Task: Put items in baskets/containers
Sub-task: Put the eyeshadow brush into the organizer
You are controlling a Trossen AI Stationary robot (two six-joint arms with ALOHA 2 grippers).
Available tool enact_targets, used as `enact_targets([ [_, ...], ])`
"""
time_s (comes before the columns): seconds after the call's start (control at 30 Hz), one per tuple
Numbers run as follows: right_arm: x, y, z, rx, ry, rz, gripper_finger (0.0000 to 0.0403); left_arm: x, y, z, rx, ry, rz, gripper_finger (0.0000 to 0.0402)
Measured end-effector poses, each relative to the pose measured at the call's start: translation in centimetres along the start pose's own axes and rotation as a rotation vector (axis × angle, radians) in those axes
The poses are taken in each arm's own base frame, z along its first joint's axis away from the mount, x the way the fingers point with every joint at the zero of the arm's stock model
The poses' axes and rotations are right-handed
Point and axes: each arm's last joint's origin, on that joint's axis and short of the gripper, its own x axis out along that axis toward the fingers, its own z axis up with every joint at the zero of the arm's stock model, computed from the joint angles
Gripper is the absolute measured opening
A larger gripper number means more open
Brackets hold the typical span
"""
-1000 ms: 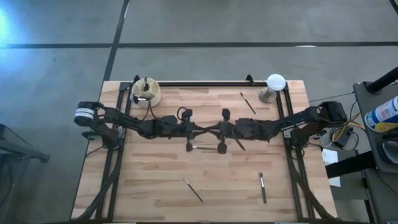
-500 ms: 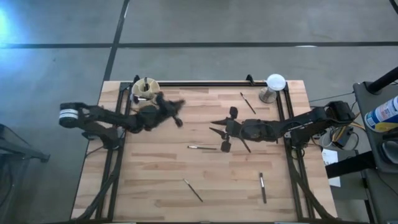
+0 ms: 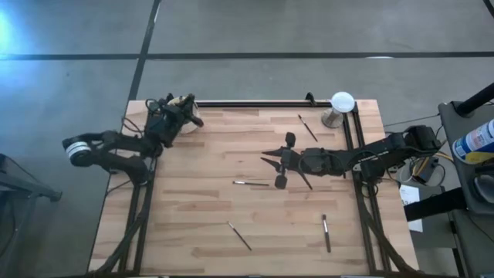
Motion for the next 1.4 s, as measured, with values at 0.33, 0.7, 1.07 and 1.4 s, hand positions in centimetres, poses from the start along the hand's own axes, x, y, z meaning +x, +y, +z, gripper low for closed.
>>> enact_targets([
  [0.33, 0.1, 0.1, -0.1, -0.013, 0.005, 0.001, 0.0063, 2.3, 1.1, -2.1, 0.04, 0.087, 0.074, 0.0013],
  [0.7, 0.1, 0.1, -0.1, -0.014, 0.005, 0.001, 0.0062, 2.7, 1.7, -4.1, 0.007, 0.139, 0.125, 0.0019],
  [1.07, 0.1, 0.1, -0.2, -0.018, 0.006, 0.001, 0.0059, 2.5, 1.8, -4.1, -0.015, 0.185, 0.159, 0.007],
  [1.4, 0.4, 0.2, -0.8, 0.03, 0.037, 0.005, 0.0059, 2.0, 1.7, -1.7, -0.028, 0.167, 0.08, 0.0069],
])
